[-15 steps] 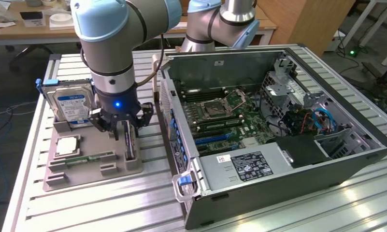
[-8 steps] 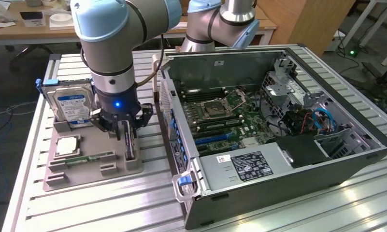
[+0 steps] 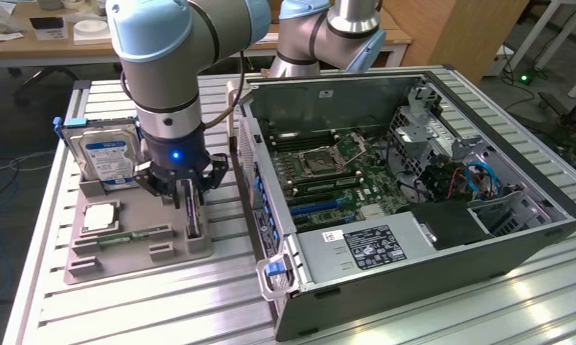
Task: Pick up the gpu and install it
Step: 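Pick up the gpu and move the gpu toward the slot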
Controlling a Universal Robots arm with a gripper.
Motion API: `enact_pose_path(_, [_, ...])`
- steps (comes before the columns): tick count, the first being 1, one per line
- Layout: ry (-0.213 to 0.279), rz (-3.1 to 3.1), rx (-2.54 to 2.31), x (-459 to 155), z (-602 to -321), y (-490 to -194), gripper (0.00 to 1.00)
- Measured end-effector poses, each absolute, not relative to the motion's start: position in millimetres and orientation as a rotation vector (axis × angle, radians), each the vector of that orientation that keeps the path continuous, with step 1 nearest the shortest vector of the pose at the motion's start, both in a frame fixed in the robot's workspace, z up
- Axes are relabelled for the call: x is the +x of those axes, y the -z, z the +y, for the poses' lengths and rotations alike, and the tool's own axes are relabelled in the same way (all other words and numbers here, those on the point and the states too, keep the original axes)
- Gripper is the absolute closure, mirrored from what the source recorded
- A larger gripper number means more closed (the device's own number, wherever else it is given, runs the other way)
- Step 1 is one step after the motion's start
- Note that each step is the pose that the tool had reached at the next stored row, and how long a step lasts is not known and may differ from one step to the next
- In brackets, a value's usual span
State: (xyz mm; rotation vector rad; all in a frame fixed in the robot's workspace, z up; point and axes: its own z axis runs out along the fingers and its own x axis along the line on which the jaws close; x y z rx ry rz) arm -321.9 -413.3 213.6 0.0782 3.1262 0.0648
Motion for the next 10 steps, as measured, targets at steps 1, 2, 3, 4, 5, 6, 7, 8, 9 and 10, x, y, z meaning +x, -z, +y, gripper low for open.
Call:
enact_pose_path(1, [-0.065, 3.126, 0.078, -321.9, -413.3, -213.6, 0.55])
enact_pose_path(2, [-0.065, 3.126, 0.078, -321.7, -413.3, -213.6, 0.55])
enact_pose_path(3, [-0.065, 3.126, 0.078, -321.3, -413.3, -213.6, 0.55])
enact_pose_path(4, [-0.065, 3.126, 0.078, -321.2, -413.4, -213.6, 0.55])
enact_pose_path(5, [-0.065, 3.126, 0.078, -321.2, -413.3, -213.6, 0.55])
enact_pose_path(6, [-0.065, 3.126, 0.078, -321.2, -413.4, -213.6, 0.55])
enact_pose_path(7, [-0.065, 3.126, 0.078, -321.2, -413.4, -213.6, 0.55])
enact_pose_path(8, [-0.065, 3.126, 0.078, -321.1, -413.3, -213.6, 0.55])
enact_pose_path(9, [-0.065, 3.126, 0.078, -321.1, -413.3, -213.6, 0.55])
enact_pose_path(10, [-0.065, 3.126, 0.078, -320.9, -413.3, -213.6, 0.55])
